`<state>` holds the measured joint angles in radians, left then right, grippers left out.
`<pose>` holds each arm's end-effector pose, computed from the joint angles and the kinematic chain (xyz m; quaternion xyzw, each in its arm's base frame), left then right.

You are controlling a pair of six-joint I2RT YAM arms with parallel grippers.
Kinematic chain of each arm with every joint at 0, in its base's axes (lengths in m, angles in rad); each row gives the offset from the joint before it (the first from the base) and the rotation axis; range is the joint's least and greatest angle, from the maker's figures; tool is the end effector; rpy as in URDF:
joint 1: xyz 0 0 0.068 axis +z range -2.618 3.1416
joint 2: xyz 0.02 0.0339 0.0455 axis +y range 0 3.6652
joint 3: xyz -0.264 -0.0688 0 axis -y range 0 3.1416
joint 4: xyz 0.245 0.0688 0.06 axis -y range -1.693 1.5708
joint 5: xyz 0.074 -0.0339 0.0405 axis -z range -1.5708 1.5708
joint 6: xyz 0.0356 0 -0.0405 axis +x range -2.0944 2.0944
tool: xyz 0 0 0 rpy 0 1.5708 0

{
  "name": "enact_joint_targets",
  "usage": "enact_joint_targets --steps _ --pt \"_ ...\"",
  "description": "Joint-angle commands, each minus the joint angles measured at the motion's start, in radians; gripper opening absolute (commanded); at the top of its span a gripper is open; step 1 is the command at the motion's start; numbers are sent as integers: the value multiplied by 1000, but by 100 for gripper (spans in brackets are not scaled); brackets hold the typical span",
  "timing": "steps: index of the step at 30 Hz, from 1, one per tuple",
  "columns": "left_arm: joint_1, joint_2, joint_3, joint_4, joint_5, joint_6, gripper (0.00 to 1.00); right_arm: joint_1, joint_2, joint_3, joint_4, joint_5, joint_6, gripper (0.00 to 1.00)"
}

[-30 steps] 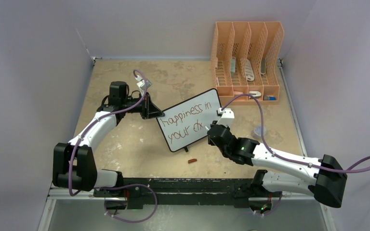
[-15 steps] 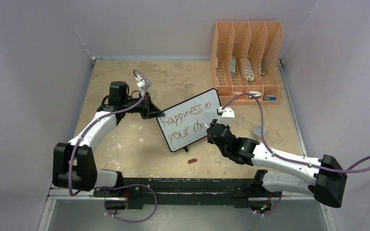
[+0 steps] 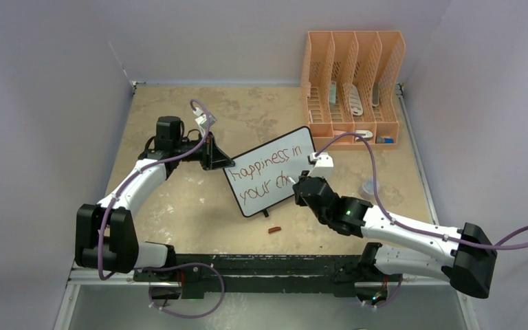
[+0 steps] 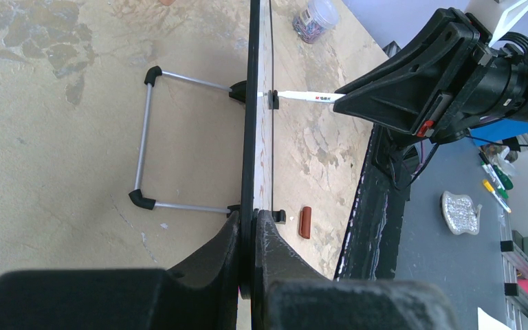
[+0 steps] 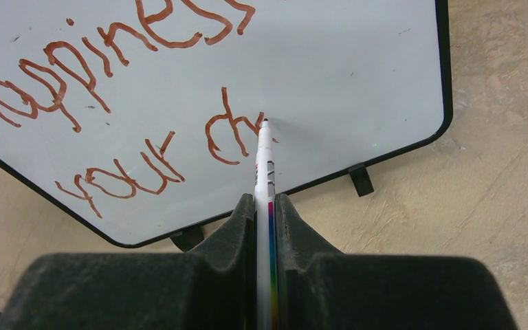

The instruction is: Write a sentence on the whiteboard

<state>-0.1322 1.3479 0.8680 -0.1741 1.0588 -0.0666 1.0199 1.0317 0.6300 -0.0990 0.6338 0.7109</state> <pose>0.2727 -0.0676 0.2554 0.2487 0.7663 -0.4885 0.3351 0.1350 0.1794 0.2502 0.0312 0.8321 0.1951 0.5182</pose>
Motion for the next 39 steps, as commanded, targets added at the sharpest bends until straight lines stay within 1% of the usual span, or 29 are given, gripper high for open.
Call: enact_joint_targets --steps 1,12,19,28,39 --pt "3 23 -1 -45 -134 50 0 -3 0 25 41 0 -22 0" --pt "3 23 -3 -45 -135 50 0 -3 31 27 78 0 -38 0" --pt "3 23 -2 -45 -132 50 0 -3 35 21 78 35 -27 0" --pt "3 23 -2 -44 -135 50 0 -7 27 19 34 84 9 0" --pt "3 23 -3 -43 -137 50 0 -12 27 7 -9 65 43 0"
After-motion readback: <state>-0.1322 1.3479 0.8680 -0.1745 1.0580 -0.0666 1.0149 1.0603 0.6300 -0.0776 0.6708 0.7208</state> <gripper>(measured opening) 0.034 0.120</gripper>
